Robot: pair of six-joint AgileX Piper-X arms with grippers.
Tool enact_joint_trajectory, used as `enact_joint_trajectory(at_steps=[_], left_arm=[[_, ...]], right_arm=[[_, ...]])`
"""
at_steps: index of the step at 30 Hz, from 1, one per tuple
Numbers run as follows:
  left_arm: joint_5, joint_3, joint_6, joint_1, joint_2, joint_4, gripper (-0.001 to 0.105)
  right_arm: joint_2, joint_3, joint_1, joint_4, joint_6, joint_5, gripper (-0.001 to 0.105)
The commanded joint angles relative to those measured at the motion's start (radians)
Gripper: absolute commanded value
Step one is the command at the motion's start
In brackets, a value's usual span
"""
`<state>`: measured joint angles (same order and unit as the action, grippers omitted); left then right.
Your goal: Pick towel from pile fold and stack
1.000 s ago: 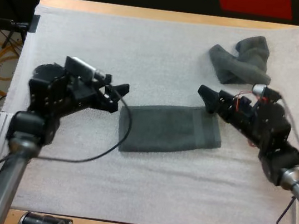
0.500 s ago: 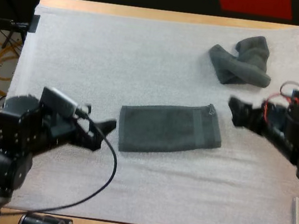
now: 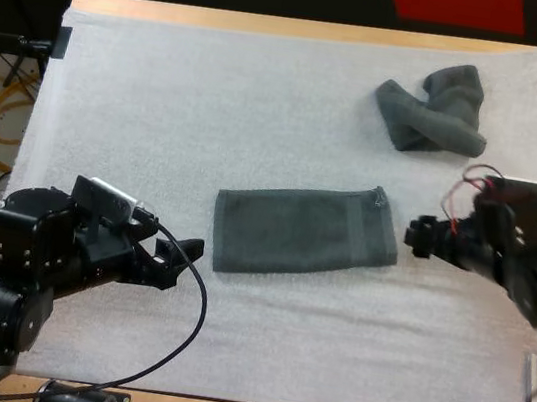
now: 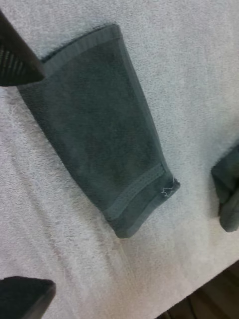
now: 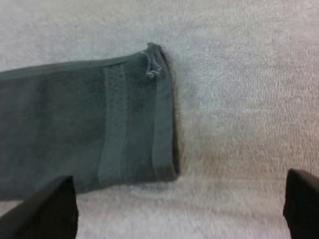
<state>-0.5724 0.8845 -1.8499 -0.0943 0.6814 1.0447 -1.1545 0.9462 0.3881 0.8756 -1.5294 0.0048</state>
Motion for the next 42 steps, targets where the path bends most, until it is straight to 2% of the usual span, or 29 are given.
enact_joint_trajectory(at_steps=[1,2,7,10,13,15,19,29,36,42], left_arm=[[-0.009,0.002,-0.012,-0.001,-0.001,-0.002,0.075],[-0.008,0.002,-0.013,-0.001,-0.001,-0.002,0.075],[-0.033,0.002,-0.016,-0.004,-0.001,-0.002,0.075],[-0.047,0.002,-0.016,-0.004,-0.001,-0.002,0.075],[-0.053,0.002,-0.016,-0.004,-0.001,-0.002,0.075],[-0.053,0.002,-0.016,-0.004,-0.001,-0.002,0.075],[-0.053,0.002,-0.031,-0.004,-0.001,-0.002,0.075],[-0.053,0.002,-0.037,-0.004,-0.001,-0.002,0.075],[-0.053,0.002,-0.037,-0.004,0.002,-0.002,0.075],[-0.060,0.002,-0.037,-0.004,0.002,-0.002,0.075]], right_arm=[[-0.035,0.004,-0.029,-0.034,-0.022,-0.031,0.081],[-0.057,0.004,-0.044,-0.045,-0.022,-0.046,0.081],[-0.253,0.005,-0.186,-0.123,-0.022,-0.319,0.081],[-0.350,0.005,-0.248,-0.178,-0.022,-0.432,0.081],[-0.435,0.005,-0.278,-0.261,-0.022,-0.544,0.081],[-0.469,0.005,-0.281,-0.306,-0.019,-0.582,0.081],[-0.539,0.008,-0.278,-0.379,-0.016,-0.621,0.081],[-0.633,0.037,-0.261,-0.385,-0.015,-0.668,0.081],[-0.684,0.037,-0.169,-0.385,0.024,-0.685,0.081],[-0.702,0.037,-0.100,-0.379,0.070,-0.750,0.081]])
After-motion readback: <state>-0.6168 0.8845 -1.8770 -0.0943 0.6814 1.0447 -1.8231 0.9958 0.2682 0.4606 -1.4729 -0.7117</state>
